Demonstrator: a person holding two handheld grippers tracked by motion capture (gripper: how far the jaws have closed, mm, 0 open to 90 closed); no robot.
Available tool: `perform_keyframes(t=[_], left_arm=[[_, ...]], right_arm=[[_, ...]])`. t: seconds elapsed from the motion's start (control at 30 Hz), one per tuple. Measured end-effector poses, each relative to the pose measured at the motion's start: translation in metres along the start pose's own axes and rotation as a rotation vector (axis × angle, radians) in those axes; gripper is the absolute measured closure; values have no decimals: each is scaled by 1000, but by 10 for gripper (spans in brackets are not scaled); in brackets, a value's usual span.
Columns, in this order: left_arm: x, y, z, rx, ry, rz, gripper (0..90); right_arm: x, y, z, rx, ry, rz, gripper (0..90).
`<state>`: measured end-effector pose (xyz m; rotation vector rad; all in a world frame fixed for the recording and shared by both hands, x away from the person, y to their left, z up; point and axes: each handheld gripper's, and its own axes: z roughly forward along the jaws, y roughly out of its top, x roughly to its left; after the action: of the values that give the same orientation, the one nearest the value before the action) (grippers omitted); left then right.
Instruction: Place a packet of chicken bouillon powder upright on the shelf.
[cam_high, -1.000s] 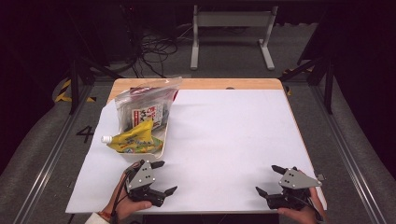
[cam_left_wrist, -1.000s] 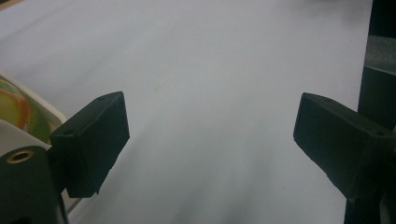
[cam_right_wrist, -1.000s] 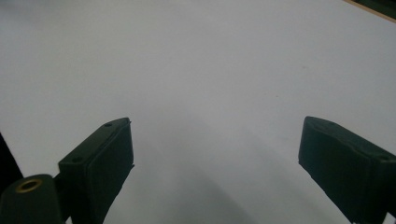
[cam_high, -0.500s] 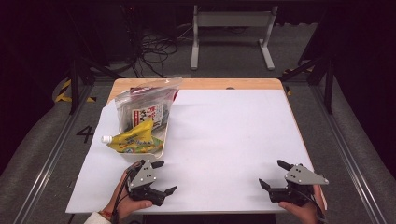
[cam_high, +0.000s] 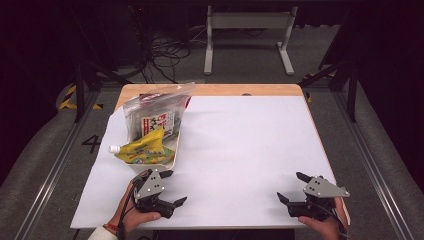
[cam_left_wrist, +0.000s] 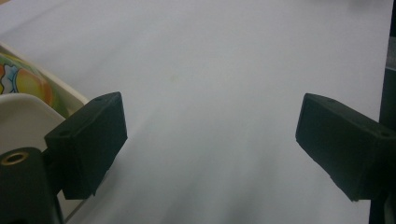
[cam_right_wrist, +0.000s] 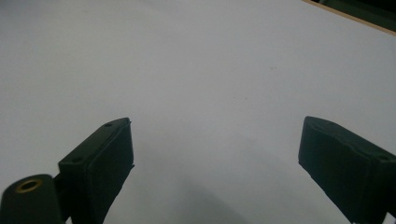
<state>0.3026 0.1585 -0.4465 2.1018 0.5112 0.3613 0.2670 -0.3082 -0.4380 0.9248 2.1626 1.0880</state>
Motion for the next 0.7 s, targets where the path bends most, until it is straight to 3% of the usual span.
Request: perform_keyframes(t=[0.7], left_arm=[[3, -2, -4, 8, 19, -16, 73]], right_arm=[[2, 0, 2, 8, 4, -5, 104]])
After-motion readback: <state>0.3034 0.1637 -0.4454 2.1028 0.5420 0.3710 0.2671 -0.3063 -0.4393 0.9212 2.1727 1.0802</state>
